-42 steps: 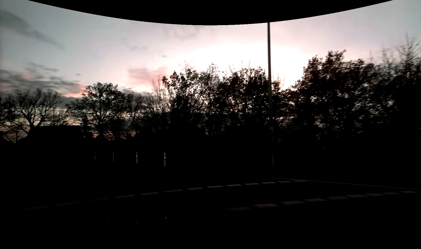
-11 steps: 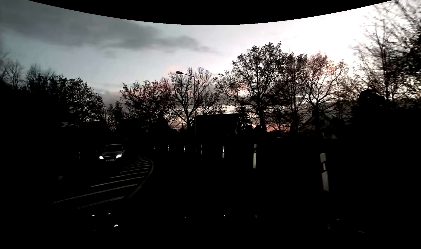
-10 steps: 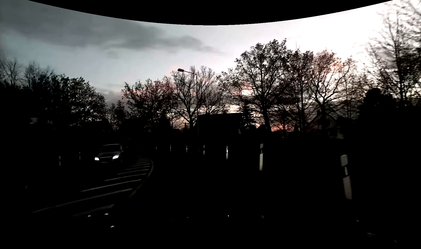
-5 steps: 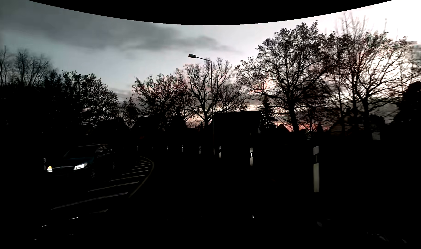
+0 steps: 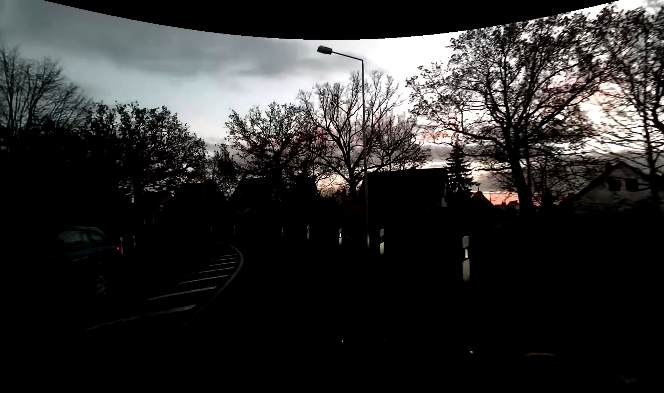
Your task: Follow the waypoints while adhering to traffic rules and regulations
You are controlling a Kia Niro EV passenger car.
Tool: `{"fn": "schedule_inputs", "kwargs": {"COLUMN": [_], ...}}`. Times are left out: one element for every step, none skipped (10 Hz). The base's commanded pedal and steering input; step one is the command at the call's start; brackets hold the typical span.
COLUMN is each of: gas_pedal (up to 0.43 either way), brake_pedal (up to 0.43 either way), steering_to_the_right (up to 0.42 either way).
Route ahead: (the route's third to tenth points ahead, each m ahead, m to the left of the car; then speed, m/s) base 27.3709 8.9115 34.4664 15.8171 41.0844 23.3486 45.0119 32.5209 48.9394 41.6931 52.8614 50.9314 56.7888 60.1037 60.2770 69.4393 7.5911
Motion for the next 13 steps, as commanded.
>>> {"fn": "schedule_inputs", "kwargs": {"gas_pedal": [0.059,0.059,0.059,0.059,0.059,0.047,0.047,0.047,0.047,0.047,0.047,0.047,0.047], "brake_pedal": [0.0,0.0,0.0,0.0,0.0,0.0,0.0,0.0,0.0,0.0,0.0,0.0,0.0], "steering_to_the_right": [-0.106,-0.106,-0.106,-0.107,-0.109,-0.109,-0.109,-0.11,-0.111,-0.111,-0.111,-0.111,-0.111]}}
